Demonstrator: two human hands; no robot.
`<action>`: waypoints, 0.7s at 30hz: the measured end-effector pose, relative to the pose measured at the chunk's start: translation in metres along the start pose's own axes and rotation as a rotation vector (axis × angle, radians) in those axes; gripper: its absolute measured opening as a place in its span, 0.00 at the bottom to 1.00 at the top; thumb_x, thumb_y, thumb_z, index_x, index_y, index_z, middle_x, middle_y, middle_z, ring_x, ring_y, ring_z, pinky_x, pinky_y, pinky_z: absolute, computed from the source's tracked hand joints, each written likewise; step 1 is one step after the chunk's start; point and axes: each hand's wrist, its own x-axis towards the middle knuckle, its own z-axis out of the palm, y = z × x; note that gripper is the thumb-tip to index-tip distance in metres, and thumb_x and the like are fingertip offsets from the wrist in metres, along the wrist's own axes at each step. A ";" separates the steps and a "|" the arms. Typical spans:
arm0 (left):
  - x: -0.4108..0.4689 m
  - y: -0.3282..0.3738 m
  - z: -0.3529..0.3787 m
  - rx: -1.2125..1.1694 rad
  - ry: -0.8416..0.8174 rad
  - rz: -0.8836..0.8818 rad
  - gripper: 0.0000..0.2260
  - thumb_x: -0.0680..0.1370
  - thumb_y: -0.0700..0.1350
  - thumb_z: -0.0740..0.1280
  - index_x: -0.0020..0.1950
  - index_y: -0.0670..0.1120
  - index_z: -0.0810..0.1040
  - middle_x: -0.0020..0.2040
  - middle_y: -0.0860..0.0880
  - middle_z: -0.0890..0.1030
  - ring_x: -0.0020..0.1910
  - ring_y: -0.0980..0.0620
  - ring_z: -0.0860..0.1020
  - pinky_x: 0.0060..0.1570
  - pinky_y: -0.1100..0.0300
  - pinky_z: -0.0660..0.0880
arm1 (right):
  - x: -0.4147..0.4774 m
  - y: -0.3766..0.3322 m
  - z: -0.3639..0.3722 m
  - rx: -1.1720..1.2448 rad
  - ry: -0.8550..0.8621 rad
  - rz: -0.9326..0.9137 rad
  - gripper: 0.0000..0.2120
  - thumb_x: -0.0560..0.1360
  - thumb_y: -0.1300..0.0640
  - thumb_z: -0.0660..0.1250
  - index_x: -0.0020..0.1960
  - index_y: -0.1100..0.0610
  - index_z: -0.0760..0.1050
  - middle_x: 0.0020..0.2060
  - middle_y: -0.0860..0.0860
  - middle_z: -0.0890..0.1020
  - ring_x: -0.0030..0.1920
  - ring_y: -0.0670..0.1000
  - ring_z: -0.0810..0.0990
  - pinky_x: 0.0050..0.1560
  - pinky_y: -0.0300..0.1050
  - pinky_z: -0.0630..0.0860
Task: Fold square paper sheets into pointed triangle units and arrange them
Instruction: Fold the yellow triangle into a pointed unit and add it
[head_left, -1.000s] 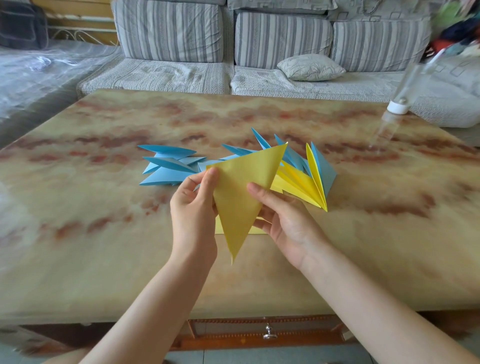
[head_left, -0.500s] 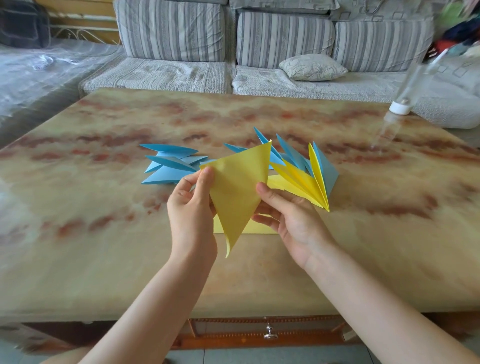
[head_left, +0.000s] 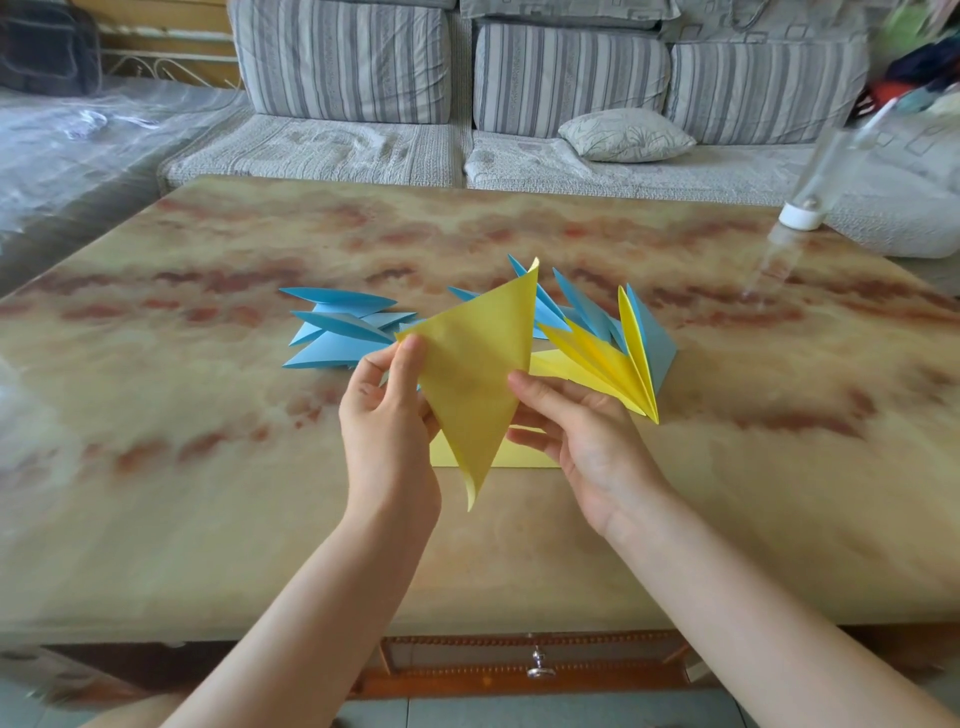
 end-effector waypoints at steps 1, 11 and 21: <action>0.000 -0.001 0.000 -0.015 0.002 -0.016 0.06 0.81 0.43 0.62 0.44 0.46 0.75 0.39 0.49 0.81 0.32 0.56 0.79 0.39 0.62 0.76 | 0.001 0.000 0.000 -0.008 0.006 -0.005 0.02 0.71 0.59 0.72 0.42 0.58 0.83 0.41 0.56 0.86 0.39 0.51 0.83 0.42 0.42 0.80; 0.001 0.000 0.002 -0.087 0.012 -0.040 0.06 0.82 0.43 0.59 0.46 0.46 0.73 0.39 0.51 0.80 0.30 0.60 0.79 0.36 0.66 0.77 | -0.003 -0.001 0.000 0.013 -0.038 -0.011 0.05 0.71 0.56 0.73 0.44 0.58 0.83 0.43 0.56 0.86 0.41 0.53 0.84 0.45 0.46 0.82; 0.000 0.001 0.002 -0.166 0.037 -0.076 0.06 0.82 0.43 0.59 0.48 0.46 0.73 0.41 0.51 0.80 0.30 0.60 0.79 0.34 0.66 0.77 | -0.004 0.002 0.002 -0.090 -0.073 0.021 0.07 0.70 0.56 0.74 0.44 0.59 0.83 0.43 0.57 0.86 0.43 0.54 0.84 0.48 0.50 0.82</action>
